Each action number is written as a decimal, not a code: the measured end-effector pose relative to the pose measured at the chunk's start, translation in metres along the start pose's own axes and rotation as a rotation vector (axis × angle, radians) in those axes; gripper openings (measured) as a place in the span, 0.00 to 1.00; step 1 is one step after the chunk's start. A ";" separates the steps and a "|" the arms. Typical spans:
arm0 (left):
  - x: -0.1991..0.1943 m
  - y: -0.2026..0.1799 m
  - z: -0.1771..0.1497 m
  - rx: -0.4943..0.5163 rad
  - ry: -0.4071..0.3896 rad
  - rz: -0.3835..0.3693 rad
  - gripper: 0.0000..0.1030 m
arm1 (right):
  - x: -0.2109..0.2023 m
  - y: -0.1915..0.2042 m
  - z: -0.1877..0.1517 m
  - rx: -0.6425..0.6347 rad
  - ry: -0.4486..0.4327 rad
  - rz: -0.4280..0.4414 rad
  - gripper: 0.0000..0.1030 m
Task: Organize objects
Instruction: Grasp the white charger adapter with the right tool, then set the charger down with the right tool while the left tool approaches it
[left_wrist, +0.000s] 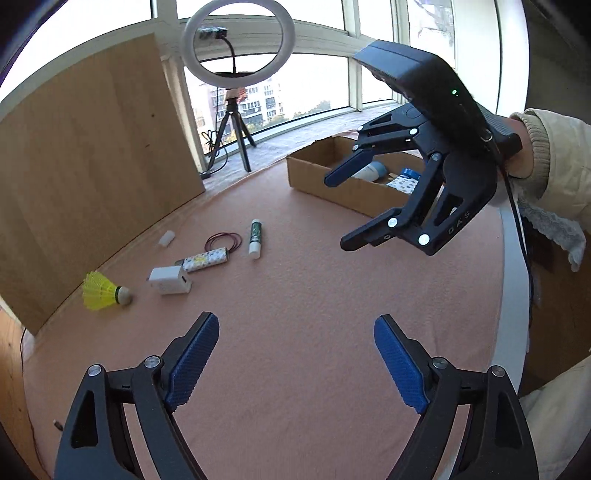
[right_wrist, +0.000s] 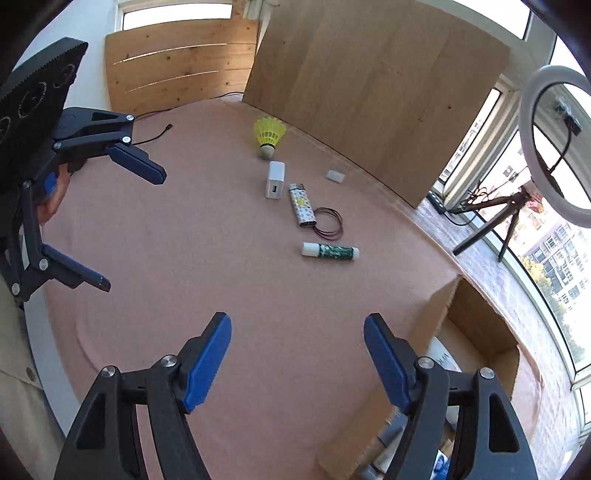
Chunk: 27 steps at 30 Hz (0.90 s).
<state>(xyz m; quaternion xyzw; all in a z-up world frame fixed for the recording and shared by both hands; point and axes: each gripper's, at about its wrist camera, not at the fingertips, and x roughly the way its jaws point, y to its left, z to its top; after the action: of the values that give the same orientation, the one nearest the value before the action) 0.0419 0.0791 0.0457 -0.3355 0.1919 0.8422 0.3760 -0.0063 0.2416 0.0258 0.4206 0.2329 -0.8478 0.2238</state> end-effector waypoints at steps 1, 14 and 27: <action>-0.006 0.008 -0.008 -0.021 -0.003 0.016 0.88 | 0.013 0.005 0.011 -0.011 0.005 0.010 0.69; -0.047 0.049 -0.085 -0.271 0.034 0.173 0.89 | 0.146 0.001 0.132 0.076 0.033 0.065 0.65; -0.043 0.076 -0.100 -0.321 0.041 0.215 0.89 | 0.138 0.021 0.115 0.171 0.123 0.469 0.19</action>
<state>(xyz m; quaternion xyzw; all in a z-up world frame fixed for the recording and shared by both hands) 0.0476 -0.0491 0.0110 -0.3858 0.0974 0.8902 0.2216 -0.1396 0.1327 -0.0297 0.5313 0.0695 -0.7621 0.3634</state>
